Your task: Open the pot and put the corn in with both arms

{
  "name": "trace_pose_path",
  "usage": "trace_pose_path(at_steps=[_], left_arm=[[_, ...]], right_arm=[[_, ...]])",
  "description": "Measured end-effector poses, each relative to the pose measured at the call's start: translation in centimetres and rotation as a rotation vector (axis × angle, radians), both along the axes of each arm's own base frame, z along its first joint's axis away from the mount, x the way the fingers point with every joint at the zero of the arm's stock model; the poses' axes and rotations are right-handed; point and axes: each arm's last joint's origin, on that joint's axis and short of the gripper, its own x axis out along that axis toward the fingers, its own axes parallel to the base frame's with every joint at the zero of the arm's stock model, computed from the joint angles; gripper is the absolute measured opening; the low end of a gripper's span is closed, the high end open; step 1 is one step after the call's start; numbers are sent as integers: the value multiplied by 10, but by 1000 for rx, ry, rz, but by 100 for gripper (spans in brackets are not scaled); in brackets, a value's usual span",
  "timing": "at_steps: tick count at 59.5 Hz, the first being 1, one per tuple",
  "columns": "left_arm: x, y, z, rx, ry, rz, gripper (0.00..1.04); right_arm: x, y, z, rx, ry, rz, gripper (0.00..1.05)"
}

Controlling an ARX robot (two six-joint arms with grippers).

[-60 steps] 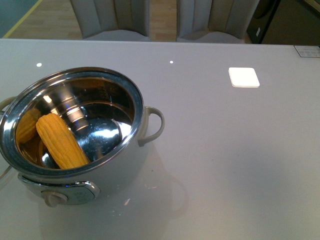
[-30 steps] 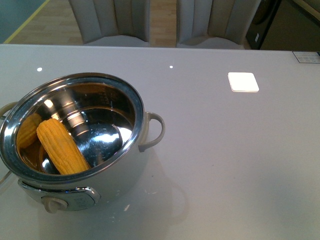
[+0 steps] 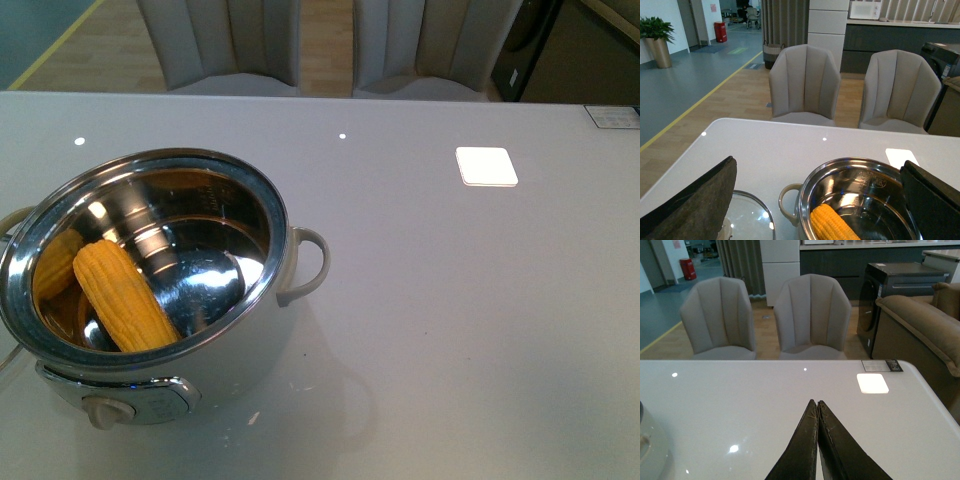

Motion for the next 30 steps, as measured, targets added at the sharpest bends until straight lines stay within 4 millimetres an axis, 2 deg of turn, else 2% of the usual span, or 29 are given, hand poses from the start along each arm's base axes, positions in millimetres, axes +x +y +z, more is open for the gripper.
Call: trace_pose_path(at_steps=[11,28,30], left_arm=[[0,0,0,0,0,0,98],[0,0,0,0,0,0,98],[0,0,0,0,0,0,98]], right_arm=[[-11,0,-3,0,12,-2,2],[-12,0,-3,0,5,-2,2],[-12,0,-3,-2,5,-2,6]])
